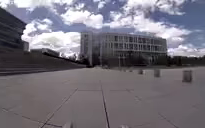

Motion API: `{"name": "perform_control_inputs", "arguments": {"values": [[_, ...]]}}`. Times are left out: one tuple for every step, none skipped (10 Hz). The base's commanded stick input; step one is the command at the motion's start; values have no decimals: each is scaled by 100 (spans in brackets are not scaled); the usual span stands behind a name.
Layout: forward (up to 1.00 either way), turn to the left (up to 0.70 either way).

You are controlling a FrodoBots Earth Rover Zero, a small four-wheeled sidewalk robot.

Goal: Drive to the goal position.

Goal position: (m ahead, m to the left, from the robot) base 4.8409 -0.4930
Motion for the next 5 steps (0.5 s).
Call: {"name": "perform_control_inputs", "arguments": {"values": [[70,-33],[70,-32],[70,-32],[70,-33],[70,-32]]}}
